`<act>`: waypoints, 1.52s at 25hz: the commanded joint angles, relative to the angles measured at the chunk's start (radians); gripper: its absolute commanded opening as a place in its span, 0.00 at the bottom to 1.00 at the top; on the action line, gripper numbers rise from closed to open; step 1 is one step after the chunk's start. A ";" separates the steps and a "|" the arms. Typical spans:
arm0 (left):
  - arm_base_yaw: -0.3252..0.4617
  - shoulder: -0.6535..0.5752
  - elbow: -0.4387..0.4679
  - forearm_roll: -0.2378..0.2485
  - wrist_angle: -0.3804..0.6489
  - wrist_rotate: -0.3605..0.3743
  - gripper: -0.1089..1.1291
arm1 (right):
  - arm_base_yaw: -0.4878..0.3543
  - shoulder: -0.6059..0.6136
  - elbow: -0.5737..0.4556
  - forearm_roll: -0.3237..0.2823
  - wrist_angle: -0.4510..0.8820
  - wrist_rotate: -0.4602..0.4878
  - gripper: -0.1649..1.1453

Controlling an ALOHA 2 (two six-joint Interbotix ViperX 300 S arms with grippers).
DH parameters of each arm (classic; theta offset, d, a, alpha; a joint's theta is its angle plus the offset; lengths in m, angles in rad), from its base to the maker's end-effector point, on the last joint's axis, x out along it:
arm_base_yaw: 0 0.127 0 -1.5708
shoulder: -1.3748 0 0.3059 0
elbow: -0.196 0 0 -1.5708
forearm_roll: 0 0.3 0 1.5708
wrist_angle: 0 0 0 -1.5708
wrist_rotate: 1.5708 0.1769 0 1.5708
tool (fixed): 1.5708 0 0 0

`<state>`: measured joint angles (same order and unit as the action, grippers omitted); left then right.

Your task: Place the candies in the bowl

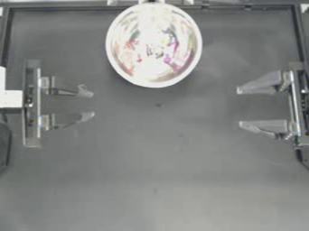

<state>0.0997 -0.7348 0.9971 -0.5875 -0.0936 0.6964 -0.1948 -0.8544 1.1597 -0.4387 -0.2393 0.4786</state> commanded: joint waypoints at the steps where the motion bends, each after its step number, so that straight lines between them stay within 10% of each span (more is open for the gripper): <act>1: -0.006 -0.041 0.018 -0.015 -0.023 -0.008 0.74 | -0.005 0.006 -0.029 -0.017 0.008 0.002 0.87; 38: -0.011 -0.339 0.206 -0.035 -0.061 -0.052 0.74 | -0.017 -0.117 0.041 -0.008 0.011 0.006 0.87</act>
<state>0.0890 -1.0738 1.2103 -0.6213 -0.1488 0.6458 -0.2117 -0.9710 1.2118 -0.4510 -0.2209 0.4817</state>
